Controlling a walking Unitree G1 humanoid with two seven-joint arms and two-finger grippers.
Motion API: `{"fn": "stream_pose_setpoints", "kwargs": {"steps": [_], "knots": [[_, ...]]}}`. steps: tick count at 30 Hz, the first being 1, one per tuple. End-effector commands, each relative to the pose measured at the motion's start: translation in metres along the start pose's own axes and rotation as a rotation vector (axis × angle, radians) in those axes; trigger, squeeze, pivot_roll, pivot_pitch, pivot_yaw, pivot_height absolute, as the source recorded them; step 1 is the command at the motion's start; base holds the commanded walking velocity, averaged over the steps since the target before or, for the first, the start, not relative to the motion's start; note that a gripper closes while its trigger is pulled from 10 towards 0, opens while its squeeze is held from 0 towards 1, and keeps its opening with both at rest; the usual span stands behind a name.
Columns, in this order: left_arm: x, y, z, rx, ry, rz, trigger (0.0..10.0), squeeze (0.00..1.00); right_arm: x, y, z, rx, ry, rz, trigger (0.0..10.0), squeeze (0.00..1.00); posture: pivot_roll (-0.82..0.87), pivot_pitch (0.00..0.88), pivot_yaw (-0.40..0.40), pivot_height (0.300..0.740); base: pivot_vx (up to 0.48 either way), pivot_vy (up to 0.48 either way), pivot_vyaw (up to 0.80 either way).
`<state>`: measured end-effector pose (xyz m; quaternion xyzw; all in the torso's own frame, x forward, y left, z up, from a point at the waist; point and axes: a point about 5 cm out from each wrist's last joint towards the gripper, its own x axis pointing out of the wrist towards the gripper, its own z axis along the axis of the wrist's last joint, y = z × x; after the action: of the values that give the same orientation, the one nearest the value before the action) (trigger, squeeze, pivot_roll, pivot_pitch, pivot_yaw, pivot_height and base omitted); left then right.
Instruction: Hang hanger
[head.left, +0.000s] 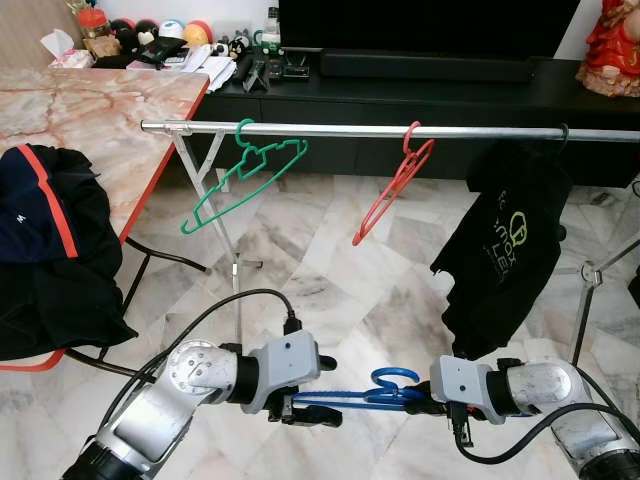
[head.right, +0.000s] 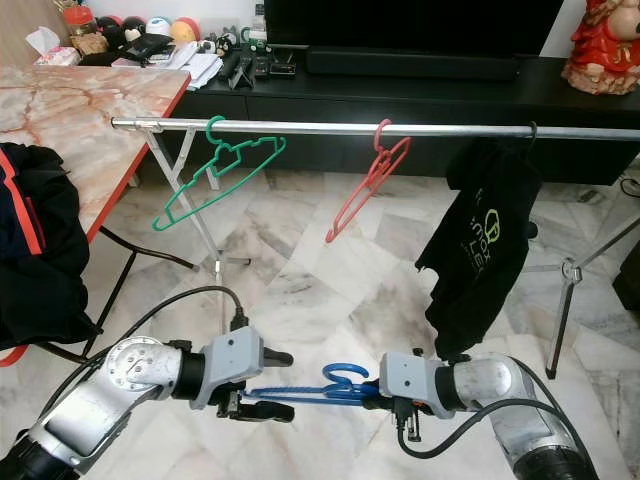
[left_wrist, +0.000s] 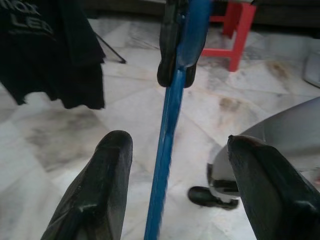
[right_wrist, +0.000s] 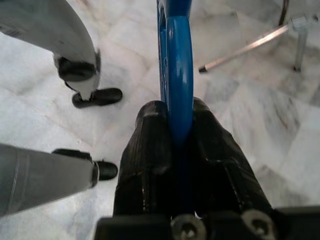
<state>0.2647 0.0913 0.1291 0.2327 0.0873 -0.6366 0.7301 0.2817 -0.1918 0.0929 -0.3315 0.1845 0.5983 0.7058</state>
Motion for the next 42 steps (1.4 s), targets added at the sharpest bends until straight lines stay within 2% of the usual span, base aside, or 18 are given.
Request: {"fn": "stream_pose_setpoints", "kwargs": {"steps": [1, 7, 14, 20, 21, 22, 23, 24, 42], "knots": [[0.006, -0.002, 0.0, -0.001, 0.006, -0.034, 10.0, 0.0, -0.002, 0.002, 0.013, -0.032, -0.034, 0.025, 10.0, 0.0, 0.0, 0.183, 0.02, 0.74, 0.0, 0.0, 0.0], [0.013, -0.002, 0.003, 0.001, 0.0, -0.058, 10.0, 0.0, -0.003, 0.004, 0.03, -0.061, -0.071, 0.036, 10.0, 0.0, 0.0, 0.186, 0.018, 0.74, 0.0, 0.0, 0.0], [0.012, -0.002, -0.006, -0.025, 0.046, -0.051, 10.0, 0.0, -0.001, 0.009, 0.043, -0.068, -0.103, 0.045, 10.0, 0.0, -0.01, 0.195, 0.021, 0.74, 0.0, 0.0, 0.0], [0.013, -0.002, -0.006, -0.053, 0.038, -0.042, 10.0, 0.0, 0.001, 0.009, 0.049, -0.065, -0.127, 0.036, 10.0, 0.0, -0.01, 0.198, 0.019, 0.74, 0.0, 0.0, 0.0], [0.014, -0.002, -0.005, -0.056, 0.033, -0.041, 9.2, 0.0, 0.001, 0.01, 0.05, -0.063, -0.127, 0.035, 10.0, 0.0, -0.01, 0.198, 0.018, 0.74, 0.0, 0.0, 0.0], [0.016, -0.002, -0.004, -0.06, 0.027, -0.04, 4.6, 0.0, 0.002, 0.01, 0.051, -0.061, -0.128, 0.035, 10.0, 0.0, -0.01, 0.197, 0.017, 0.74, 0.0, 0.0, 0.0], [0.016, -0.002, -0.004, -0.061, 0.026, -0.04, 4.6, 0.0, 0.002, 0.01, 0.051, -0.061, -0.128, 0.034, 10.0, 0.0, -0.01, 0.197, 0.017, 0.74, 0.0, 0.0, 0.0], [0.016, -0.002, -0.003, -0.061, 0.023, -0.039, 0.0, 0.0, 0.002, 0.01, 0.052, -0.059, -0.131, 0.035, 10.0, 0.0, -0.01, 0.197, 0.017, 0.74, 0.0, 0.0, 0.0], [0.012, 0.001, 0.0, -0.068, 0.013, -0.034, 0.0, 0.0, -0.001, 0.01, 0.055, -0.033, -0.15, 0.024, 10.0, 0.0, -0.02, 0.2, 0.013, 0.74, 0.0, 0.0, 0.0]]}}
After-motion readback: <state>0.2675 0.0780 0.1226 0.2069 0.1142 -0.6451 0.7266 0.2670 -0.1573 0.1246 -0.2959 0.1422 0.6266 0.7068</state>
